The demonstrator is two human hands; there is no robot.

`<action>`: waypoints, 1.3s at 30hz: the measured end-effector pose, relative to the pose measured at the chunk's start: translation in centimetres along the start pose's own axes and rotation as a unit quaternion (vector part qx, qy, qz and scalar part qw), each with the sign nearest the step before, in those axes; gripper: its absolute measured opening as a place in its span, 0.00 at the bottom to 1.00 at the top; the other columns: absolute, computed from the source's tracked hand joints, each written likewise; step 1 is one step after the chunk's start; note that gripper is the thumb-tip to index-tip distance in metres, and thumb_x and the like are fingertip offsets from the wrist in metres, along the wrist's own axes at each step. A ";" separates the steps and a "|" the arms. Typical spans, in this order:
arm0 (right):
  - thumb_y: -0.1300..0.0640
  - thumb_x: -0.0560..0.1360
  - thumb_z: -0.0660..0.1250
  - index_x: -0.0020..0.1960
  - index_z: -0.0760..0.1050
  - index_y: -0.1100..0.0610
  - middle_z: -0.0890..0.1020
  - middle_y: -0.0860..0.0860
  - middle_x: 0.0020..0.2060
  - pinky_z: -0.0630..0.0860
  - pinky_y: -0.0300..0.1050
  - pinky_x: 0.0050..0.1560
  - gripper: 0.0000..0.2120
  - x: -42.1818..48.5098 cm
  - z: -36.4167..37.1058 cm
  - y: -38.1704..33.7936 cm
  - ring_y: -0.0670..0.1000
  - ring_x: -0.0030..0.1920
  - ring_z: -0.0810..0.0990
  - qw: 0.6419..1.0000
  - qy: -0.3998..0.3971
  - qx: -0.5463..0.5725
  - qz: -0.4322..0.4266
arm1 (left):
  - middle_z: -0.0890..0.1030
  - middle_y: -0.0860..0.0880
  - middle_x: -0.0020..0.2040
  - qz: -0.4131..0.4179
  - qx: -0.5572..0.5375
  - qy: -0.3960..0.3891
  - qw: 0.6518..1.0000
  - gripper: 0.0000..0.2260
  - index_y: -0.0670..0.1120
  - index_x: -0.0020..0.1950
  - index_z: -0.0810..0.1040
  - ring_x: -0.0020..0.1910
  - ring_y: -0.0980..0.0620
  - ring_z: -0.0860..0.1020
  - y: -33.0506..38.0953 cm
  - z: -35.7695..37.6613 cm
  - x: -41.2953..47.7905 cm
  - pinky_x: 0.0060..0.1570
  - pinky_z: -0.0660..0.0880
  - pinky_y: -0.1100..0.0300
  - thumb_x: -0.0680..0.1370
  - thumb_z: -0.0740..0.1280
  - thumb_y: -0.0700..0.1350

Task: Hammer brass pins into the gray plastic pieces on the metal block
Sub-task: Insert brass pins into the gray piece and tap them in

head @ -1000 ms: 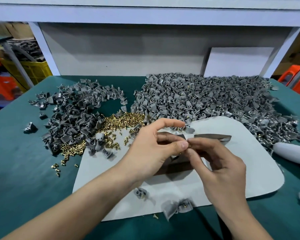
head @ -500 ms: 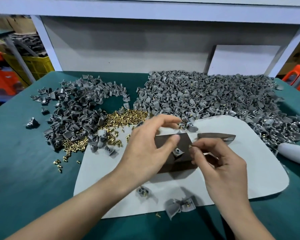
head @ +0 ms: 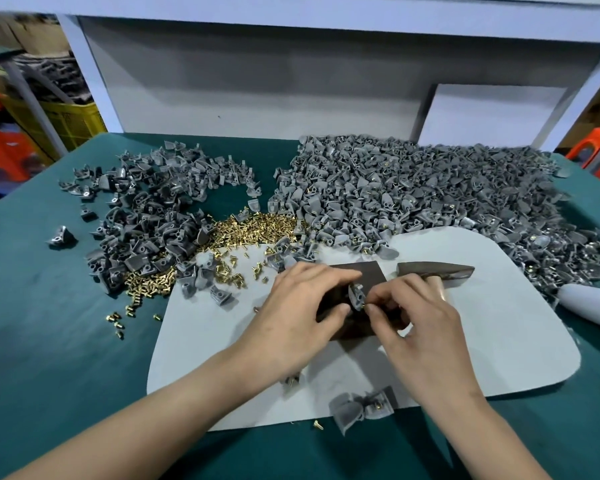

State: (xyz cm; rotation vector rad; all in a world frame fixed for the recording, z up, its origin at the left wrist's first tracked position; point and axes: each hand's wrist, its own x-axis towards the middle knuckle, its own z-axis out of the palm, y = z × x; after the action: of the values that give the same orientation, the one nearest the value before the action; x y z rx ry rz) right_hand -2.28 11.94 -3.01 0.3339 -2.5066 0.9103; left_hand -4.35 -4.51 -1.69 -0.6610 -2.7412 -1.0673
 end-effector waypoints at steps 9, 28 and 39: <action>0.65 0.69 0.72 0.40 0.76 0.53 0.76 0.42 0.36 0.64 0.34 0.41 0.09 0.0 0.1 0.2 0.33 0.44 0.69 1.000 0.000 0.005 0.017 | 0.78 0.61 0.44 0.017 -0.075 0.002 0.997 0.09 0.53 0.53 0.81 0.51 0.61 0.73 -0.1 -0.2 0.4 0.52 0.69 0.66 0.75 0.72 0.44; 0.62 0.70 0.73 0.36 0.77 0.45 0.80 0.39 0.41 0.61 0.26 0.51 0.12 0.4 0.2 0.3 0.35 0.50 0.69 0.985 -0.019 0.134 0.107 | 0.81 0.63 0.45 0.021 -0.127 0.138 0.982 0.08 0.59 0.47 0.82 0.55 0.62 0.74 -1.2 1.7 -0.6 0.72 0.52 0.48 0.69 0.73 0.54; 0.60 0.69 0.73 0.34 0.78 0.47 0.81 0.41 0.42 0.61 0.24 0.52 0.10 0.5 0.1 0.0 0.32 0.50 0.70 0.978 -0.032 0.156 0.131 | 0.81 0.61 0.49 0.028 -0.136 0.123 0.983 0.11 0.53 0.47 0.83 0.60 0.58 0.71 -1.6 1.7 -0.7 0.64 0.64 0.43 0.71 0.70 0.57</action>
State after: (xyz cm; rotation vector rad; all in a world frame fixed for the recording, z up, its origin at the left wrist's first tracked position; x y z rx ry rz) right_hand -2.71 11.89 -2.83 0.1304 -2.5017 1.4257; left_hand -4.39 -4.71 -4.15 -0.5899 -2.3786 -1.4197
